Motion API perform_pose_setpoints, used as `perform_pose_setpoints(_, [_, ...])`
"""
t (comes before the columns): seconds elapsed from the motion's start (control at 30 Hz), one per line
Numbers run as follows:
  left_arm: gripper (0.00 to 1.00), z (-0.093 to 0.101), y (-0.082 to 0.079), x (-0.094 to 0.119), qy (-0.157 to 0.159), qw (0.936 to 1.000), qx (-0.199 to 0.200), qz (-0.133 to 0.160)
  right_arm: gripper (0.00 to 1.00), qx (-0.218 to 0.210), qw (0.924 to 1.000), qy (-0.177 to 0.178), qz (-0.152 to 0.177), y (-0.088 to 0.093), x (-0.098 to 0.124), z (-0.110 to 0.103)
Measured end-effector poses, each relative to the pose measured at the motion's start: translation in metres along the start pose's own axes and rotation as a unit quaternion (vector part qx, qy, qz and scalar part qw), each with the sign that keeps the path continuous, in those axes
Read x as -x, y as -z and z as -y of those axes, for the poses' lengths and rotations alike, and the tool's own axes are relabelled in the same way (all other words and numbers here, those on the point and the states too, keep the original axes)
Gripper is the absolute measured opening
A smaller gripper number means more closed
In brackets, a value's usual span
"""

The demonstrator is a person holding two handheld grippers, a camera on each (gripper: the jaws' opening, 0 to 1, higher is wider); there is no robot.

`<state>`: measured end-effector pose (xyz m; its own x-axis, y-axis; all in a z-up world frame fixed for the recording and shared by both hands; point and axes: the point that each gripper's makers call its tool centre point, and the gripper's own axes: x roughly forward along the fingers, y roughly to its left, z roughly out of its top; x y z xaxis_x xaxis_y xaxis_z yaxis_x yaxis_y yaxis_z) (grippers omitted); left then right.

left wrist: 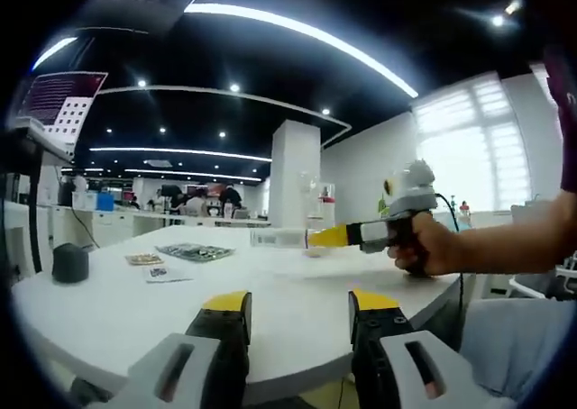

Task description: Arrange the skincare products in the storage area until every visible bottle or jar stands upright without overlapping.

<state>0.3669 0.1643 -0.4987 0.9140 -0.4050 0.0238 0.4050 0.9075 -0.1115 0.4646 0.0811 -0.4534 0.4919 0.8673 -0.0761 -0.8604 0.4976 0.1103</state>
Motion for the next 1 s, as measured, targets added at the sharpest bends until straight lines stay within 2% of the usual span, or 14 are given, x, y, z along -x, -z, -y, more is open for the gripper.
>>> perform_pose_setpoints(0.03, [0.44, 0.000, 0.000, 0.001, -0.001, 1.0000, 0.001, 0.001, 0.18, -0.010, 1.0000, 0.000, 0.000, 0.002, 0.006, -0.002])
perform_pose_setpoints(0.07, [0.44, 0.000, 0.000, 0.002, 0.001, 1.0000, 0.003, 0.002, 0.18, -0.002, 0.9998, -0.019, 0.010, 0.000, 0.017, -0.011])
perform_pose_setpoints(0.13, [0.45, 0.001, 0.000, 0.002, 0.004, 1.0000, 0.005, 0.002, 0.18, 0.009, 0.9994, -0.031, 0.012, -0.001, 0.026, -0.019])
perform_pose_setpoints(0.23, [0.45, 0.006, 0.000, 0.001, 0.015, 0.9999, 0.007, 0.001, 0.18, 0.051, 0.9942, -0.091, 0.030, -0.006, 0.040, -0.043])
perform_pose_setpoints(0.33, [0.45, 0.012, -0.001, -0.001, 0.028, 0.9996, 0.010, 0.002, 0.18, 0.083, 0.9896, -0.112, 0.036, -0.003, 0.047, -0.051])
perform_pose_setpoints(0.4, [0.46, 0.017, -0.003, -0.002, 0.036, 0.9993, 0.013, 0.005, 0.18, 0.066, 0.9910, -0.110, 0.039, -0.003, 0.045, -0.049])
perform_pose_setpoints(0.67, [0.47, 0.021, -0.001, -0.001, 0.044, 0.9990, 0.003, -0.005, 0.18, 0.082, 0.9889, -0.120, 0.028, 0.004, 0.043, -0.050])
perform_pose_setpoints(0.77, [0.47, 0.025, -0.005, 0.002, 0.045, 0.9990, 0.003, 0.002, 0.18, 0.084, 0.9859, -0.143, 0.020, 0.007, 0.043, -0.058])
perform_pose_setpoints(0.87, [0.47, 0.026, -0.002, 0.003, 0.054, 0.9985, -0.006, -0.008, 0.18, 0.087, 0.9819, -0.168, 0.008, 0.012, 0.043, -0.066])
perform_pose_setpoints(1.0, [0.47, 0.020, -0.002, 0.005, 0.052, 0.9985, 0.005, -0.015, 0.18, 0.093, 0.9748, -0.203, -0.008, 0.019, 0.044, -0.078])
